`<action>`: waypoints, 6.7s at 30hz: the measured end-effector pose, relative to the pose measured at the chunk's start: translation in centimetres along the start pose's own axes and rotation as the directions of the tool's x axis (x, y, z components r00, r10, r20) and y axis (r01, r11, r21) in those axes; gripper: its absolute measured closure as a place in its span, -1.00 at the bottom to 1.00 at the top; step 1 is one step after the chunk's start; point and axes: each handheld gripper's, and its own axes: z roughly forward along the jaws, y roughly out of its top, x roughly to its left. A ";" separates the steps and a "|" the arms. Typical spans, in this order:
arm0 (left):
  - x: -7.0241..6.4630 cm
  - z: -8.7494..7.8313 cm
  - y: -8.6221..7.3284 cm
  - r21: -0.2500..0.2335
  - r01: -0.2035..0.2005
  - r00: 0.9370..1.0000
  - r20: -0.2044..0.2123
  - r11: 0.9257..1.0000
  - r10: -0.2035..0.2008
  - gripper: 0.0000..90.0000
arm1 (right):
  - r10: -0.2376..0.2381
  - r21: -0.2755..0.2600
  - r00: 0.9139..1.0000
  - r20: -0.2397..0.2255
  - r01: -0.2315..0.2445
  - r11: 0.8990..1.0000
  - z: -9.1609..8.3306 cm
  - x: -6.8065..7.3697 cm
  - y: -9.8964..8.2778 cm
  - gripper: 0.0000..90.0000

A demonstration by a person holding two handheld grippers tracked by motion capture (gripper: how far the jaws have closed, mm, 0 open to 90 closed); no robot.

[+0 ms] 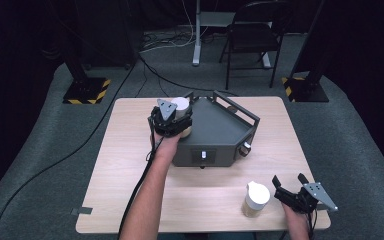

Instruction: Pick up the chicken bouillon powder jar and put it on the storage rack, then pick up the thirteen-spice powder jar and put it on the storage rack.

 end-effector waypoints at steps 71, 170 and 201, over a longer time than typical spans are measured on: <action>-0.1 -7.1 -6.3 -0.040 -0.022 0.991 0.132 0.999 0.028 -0.95 | 0.008 0.008 1.000 -0.016 -0.008 1.000 0.1 -0.4 0.2 -1.00; 2.4 -11.9 -18.3 0.018 -0.009 0.997 0.079 1.000 0.007 -0.95 | 0.134 -0.033 0.989 -0.062 -0.136 0.990 -0.5 -2.1 -0.1 -1.00; 2.5 -11.7 -18.2 0.025 0.002 0.996 0.084 1.000 -0.004 -0.96 | 0.071 -0.009 0.981 -0.180 -0.074 0.997 -2.8 -2.8 2.3 -1.00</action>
